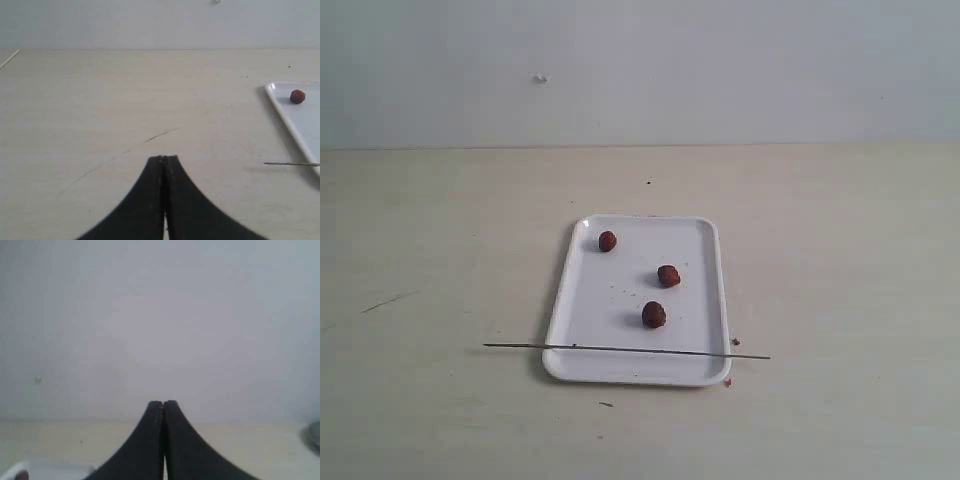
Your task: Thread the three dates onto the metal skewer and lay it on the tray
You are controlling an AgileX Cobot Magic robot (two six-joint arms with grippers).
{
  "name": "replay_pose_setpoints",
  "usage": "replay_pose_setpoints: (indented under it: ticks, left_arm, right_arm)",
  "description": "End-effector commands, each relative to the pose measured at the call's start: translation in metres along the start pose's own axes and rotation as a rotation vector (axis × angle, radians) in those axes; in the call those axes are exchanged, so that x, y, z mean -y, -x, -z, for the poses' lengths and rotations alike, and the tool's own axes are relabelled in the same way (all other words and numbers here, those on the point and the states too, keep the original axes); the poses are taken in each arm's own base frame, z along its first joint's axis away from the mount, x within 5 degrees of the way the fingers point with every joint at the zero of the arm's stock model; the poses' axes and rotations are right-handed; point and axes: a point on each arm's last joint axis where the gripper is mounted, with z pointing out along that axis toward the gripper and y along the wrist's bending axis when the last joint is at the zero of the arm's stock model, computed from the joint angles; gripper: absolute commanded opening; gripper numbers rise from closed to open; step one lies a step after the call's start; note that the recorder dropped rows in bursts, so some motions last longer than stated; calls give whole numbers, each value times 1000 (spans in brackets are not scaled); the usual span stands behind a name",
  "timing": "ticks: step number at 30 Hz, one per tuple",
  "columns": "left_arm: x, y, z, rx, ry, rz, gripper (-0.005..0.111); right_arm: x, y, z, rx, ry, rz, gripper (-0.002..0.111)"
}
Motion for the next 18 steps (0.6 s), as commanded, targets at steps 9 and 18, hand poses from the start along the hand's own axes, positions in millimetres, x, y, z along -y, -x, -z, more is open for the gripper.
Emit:
replay_pose_setpoints:
  ticks: [9,18]
  left_arm:
    - [0,1,0,11,5,-1,0]
    - [0,1,0,11,5,-1,0]
  right_arm:
    - [2,53,4,400,62,-418,0]
    - [-3,121,-133,-429,24,-3,0]
